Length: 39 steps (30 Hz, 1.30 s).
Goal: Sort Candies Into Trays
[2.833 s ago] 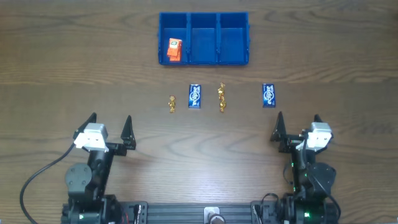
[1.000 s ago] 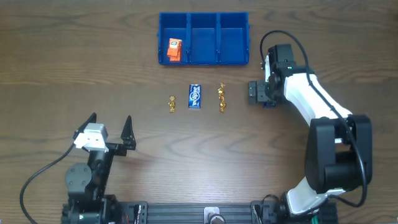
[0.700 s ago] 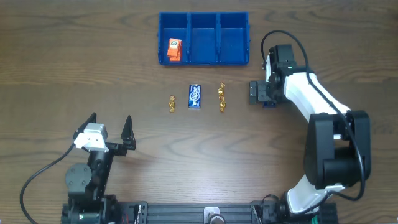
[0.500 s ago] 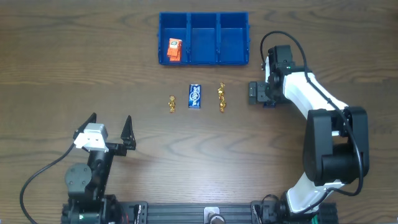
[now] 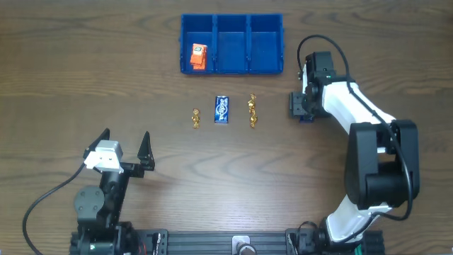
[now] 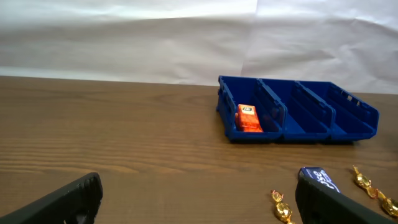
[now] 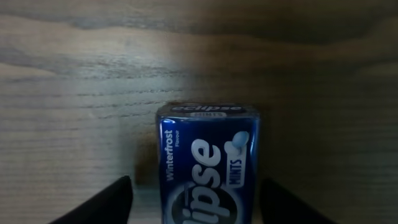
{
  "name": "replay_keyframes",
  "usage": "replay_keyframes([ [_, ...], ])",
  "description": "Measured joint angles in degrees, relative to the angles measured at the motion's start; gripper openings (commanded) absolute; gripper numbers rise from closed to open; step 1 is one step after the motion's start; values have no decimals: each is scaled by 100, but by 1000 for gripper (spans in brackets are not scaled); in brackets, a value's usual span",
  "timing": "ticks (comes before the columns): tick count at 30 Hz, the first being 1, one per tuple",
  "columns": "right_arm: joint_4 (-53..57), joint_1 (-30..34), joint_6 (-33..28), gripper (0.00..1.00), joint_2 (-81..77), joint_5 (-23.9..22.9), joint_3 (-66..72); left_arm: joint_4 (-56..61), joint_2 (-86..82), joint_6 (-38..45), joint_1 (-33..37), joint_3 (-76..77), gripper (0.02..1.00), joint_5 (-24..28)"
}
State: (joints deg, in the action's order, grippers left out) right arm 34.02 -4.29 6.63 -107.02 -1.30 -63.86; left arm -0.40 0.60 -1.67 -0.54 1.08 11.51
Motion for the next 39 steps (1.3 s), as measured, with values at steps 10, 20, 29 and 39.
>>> replay_keyframes([
  [10,-90,0,37,222,-61,-13,-15,0,0,0,0,0,998,0],
  [20,142,-35,81,205,-50,-26,-197,0,0,0,2,0,998,0],
  [29,916,-1226,575,178,522,-352,-2365,0,0,0,0,2,998,0],
  [39,166,-2452,1338,178,341,-1292,-3797,0,0,0,0,2,998,0],
])
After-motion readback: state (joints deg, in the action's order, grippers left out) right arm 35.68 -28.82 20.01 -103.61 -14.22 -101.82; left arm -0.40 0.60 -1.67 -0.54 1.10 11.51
